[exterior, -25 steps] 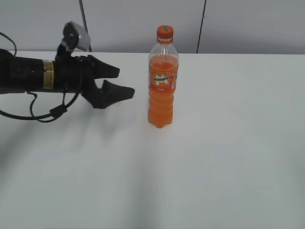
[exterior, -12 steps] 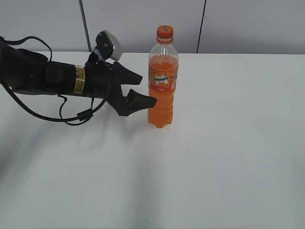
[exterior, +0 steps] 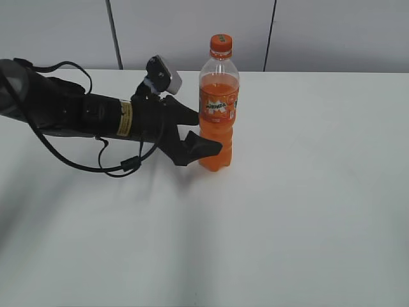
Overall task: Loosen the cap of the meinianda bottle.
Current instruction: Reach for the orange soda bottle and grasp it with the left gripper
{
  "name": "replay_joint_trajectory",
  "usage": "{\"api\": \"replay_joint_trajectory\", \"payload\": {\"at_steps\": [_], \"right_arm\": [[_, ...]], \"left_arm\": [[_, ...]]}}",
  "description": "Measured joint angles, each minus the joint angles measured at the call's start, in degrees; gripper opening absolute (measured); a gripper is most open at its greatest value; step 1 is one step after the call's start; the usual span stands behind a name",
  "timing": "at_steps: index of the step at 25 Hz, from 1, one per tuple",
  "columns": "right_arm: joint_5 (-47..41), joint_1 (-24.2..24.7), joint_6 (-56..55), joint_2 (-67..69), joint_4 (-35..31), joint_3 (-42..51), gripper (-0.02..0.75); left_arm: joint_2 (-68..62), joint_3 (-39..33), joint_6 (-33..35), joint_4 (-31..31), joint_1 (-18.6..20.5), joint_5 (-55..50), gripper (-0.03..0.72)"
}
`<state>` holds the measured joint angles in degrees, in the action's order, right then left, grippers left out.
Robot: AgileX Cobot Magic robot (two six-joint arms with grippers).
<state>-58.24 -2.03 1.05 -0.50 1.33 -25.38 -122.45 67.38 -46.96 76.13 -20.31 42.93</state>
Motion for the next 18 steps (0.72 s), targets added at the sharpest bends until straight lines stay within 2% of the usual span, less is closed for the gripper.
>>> {"api": "replay_joint_trajectory", "payload": {"at_steps": [9, 18], "right_arm": [[0.0, 0.0, 0.0, 0.0, 0.0, 0.0, 0.403], [0.0, 0.0, 0.0, 0.0, 0.1, 0.0, 0.402]], "left_arm": [[-1.8, 4.1, 0.0, -3.0, -1.4, -2.2, 0.592], [-1.8, 4.3, 0.0, -3.2, -1.4, -2.0, 0.579]]}}
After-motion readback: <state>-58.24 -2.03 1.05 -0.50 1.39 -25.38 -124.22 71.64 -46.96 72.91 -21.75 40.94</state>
